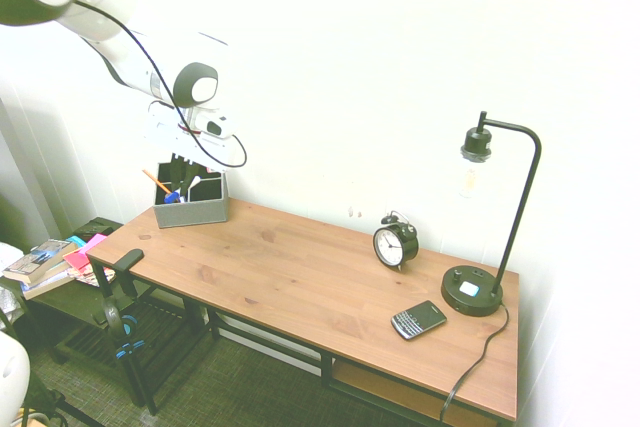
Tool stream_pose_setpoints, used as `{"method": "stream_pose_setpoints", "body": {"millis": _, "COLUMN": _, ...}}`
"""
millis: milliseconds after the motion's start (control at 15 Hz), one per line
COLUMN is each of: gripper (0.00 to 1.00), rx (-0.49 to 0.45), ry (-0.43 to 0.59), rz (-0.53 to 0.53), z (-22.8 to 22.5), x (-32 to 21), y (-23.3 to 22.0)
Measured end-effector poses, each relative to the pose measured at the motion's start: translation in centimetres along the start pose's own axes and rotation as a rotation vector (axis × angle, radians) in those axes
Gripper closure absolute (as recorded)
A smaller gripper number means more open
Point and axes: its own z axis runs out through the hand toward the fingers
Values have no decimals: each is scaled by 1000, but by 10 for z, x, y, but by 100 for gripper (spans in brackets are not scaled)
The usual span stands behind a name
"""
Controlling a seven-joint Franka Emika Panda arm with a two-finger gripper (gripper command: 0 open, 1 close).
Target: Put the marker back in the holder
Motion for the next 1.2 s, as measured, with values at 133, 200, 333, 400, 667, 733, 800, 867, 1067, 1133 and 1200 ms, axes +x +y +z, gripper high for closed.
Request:
{"method": "stream_pose_setpoints", "body": {"millis": 133, "gripper": 100, "rx": -13, "ry": -78, "rz": 107, "z": 13, "x": 11, "y": -25}}
{"method": "stream_pose_setpoints", "body": {"millis": 200, "gripper": 100, "rx": -12, "ry": -119, "rz": 156, "z": 11, "x": 13, "y": -37}}
{"method": "stream_pose_setpoints", "body": {"millis": 333, "gripper": 100, "rx": -2, "ry": -193, "rz": 256, "z": 1, "x": 15, "y": -55}}
{"method": "stream_pose_setpoints", "body": {"millis": 400, "gripper": 100, "rx": 5, "ry": -228, "rz": 304, "z": 2, "x": 19, "y": -60}}
{"method": "stream_pose_setpoints", "body": {"millis": 667, "gripper": 100, "rx": 46, "ry": -391, "rz": 485, "z": 30, "x": 44, "y": -60}}
{"method": "stream_pose_setpoints", "body": {"millis": 733, "gripper": 100, "rx": 70, "ry": -421, "rz": 513, "z": 33, "x": 53, "y": -59}}
{"method": "stream_pose_setpoints", "body": {"millis": 800, "gripper": 100, "rx": 91, "ry": -434, "rz": 532, "z": 34, "x": 62, "y": -57}}
{"method": "stream_pose_setpoints", "body": {"millis": 867, "gripper": 100, "rx": 112, "ry": -428, "rz": 548, "z": 33, "x": 70, "y": -55}}
{"method": "stream_pose_setpoints", "body": {"millis": 1067, "gripper": 0, "rx": 146, "ry": -406, "rz": 551, "z": 31, "x": 83, "y": -53}}
{"method": "stream_pose_setpoints", "body": {"millis": 1133, "gripper": 0, "rx": 151, "ry": -407, "rz": 541, "z": 31, "x": 85, "y": -53}}
{"method": "stream_pose_setpoints", "body": {"millis": 1200, "gripper": 0, "rx": 154, "ry": -409, "rz": 538, "z": 33, "x": 88, "y": -52}}
